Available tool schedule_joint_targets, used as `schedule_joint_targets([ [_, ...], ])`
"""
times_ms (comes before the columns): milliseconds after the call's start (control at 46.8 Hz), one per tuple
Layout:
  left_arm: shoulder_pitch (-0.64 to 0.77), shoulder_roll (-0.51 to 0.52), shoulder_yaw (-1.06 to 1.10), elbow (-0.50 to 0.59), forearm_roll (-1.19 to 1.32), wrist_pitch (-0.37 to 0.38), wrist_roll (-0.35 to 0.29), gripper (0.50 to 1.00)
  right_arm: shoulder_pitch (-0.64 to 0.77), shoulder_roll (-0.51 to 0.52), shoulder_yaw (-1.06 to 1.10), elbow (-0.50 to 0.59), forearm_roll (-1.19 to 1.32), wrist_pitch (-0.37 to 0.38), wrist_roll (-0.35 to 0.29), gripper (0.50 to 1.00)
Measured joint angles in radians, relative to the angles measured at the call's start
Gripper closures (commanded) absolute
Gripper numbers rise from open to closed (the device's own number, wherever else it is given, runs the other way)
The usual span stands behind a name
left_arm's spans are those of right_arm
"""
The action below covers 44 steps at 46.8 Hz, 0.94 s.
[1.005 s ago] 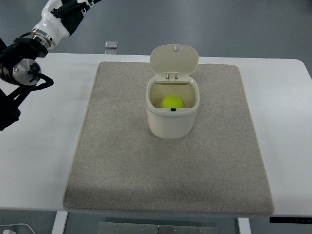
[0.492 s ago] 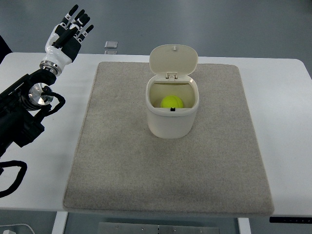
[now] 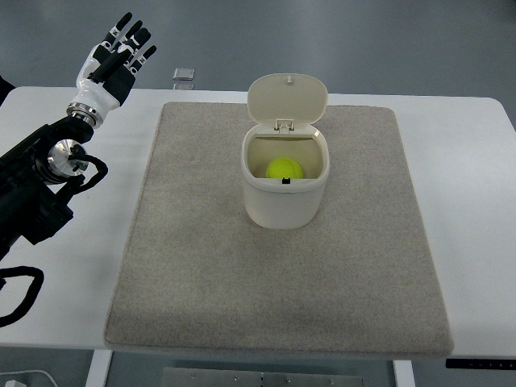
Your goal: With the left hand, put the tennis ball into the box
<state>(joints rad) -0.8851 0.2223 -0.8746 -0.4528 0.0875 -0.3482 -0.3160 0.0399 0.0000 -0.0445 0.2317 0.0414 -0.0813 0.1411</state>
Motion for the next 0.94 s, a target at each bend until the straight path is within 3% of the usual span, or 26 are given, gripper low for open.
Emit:
schedule_joint_targets([
  [941, -0.003, -0.02, 0.002, 0.022, 0.001, 0.003, 0.001, 0.576, -0.017, 0.0, 0.005, 0.012, 0.009, 0.008, -0.005, 0.562],
])
